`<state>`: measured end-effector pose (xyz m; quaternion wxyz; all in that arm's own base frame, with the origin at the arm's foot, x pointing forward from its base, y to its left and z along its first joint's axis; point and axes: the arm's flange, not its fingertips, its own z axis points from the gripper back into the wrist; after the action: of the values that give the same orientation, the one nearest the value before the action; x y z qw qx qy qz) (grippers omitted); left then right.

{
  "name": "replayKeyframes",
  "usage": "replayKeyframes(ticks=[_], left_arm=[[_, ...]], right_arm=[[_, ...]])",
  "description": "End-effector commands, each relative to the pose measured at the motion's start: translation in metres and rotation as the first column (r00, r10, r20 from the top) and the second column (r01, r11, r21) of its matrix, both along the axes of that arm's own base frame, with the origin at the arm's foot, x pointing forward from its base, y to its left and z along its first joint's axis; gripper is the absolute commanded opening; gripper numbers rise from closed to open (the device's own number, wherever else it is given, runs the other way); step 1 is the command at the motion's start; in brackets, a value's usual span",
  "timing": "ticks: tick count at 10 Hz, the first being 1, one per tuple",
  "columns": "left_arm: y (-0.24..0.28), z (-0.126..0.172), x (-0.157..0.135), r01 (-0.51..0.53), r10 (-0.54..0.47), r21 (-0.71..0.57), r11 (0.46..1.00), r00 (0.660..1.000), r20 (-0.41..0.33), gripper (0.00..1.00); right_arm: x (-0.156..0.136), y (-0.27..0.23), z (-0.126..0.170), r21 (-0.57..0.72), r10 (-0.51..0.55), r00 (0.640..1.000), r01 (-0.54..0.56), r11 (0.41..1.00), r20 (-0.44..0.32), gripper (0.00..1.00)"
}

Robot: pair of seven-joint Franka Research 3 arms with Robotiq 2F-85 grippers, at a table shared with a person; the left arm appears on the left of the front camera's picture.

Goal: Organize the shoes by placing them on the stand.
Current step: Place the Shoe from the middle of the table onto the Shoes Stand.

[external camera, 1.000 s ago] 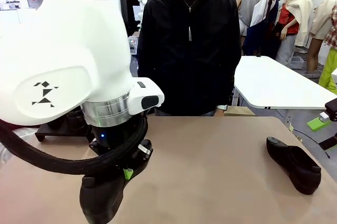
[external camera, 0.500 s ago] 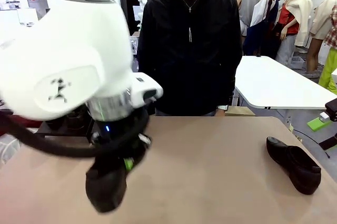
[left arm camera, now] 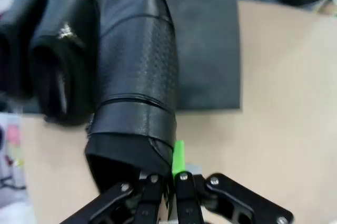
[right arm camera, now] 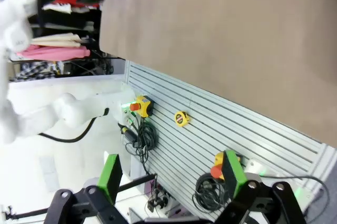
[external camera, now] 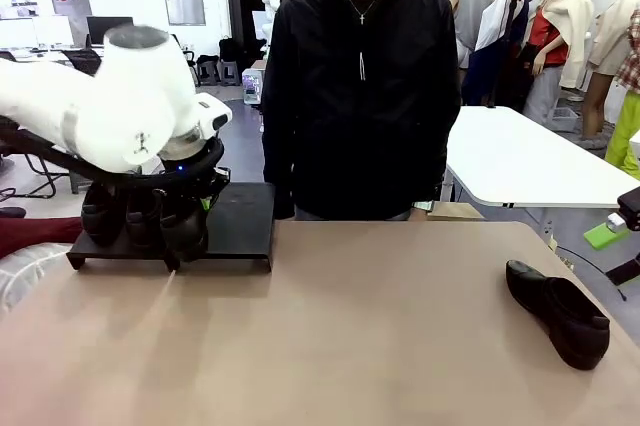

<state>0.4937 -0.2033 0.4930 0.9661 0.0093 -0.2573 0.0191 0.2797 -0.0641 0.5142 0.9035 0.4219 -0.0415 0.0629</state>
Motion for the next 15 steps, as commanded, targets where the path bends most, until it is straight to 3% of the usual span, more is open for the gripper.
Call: replayKeyframes(ticks=[1, 2, 6, 7, 8, 9, 10, 14, 15], left_arm=[[-0.023, 0.000, 0.030, -0.120, 0.119, 0.028, 0.992, 0.992, 0.028, 0.00], [0.000, 0.000, 0.000, 0.000, 0.000, 0.000, 1.000, 1.000, 0.000, 0.00], [0.000, 0.000, 0.000, 0.000, 0.000, 0.000, 1.000, 1.000, 0.000, 0.00], [-0.010, -0.007, 0.006, -0.009, 0.009, -0.004, 1.000, 1.000, -0.002, 0.00], [-0.010, -0.009, 0.033, 0.086, -0.088, 0.032, 0.996, 0.994, 0.059, 0.00], [-0.011, -0.014, 0.055, 0.073, -0.081, 0.066, 0.995, 0.988, 0.135, 0.00], [-0.016, -0.020, 0.069, 0.120, -0.128, 0.056, 0.991, 0.979, 0.158, 0.00], [-0.019, -0.037, 0.098, -0.036, 0.010, 0.156, 0.987, 0.986, 0.165, 0.00], [-0.021, -0.042, 0.102, -0.023, -0.001, 0.167, 0.986, 0.990, 0.144, 0.00]], right_arm=[[0.000, -0.004, 0.001, 0.000, 0.020, 1.000, -0.020, 1.000, 0.019, 1.00], [0.000, -0.004, 0.001, 0.000, 0.020, 1.000, -0.020, 1.000, 0.019, 1.00], [0.000, -0.004, 0.001, 0.000, 0.020, 1.000, -0.020, 1.000, 0.019, 1.00], [0.000, -0.004, 0.001, 0.000, 0.020, 1.000, -0.020, 1.000, 0.019, 1.00], [0.000, -0.004, 0.001, 0.000, 0.020, 1.000, -0.020, 1.000, 0.019, 1.00], [0.000, -0.004, 0.001, 0.000, 0.020, 1.000, -0.020, 1.000, 0.019, 1.00], [0.000, -0.004, 0.001, 0.000, 0.020, 1.000, -0.020, 1.000, 0.019, 1.00], [0.000, -0.004, 0.001, 0.000, 0.020, 1.000, -0.020, 1.000, 0.019, 1.00], [0.000, -0.004, 0.001, 0.000, 0.020, 1.000, -0.020, 1.000, 0.019, 1.00]])
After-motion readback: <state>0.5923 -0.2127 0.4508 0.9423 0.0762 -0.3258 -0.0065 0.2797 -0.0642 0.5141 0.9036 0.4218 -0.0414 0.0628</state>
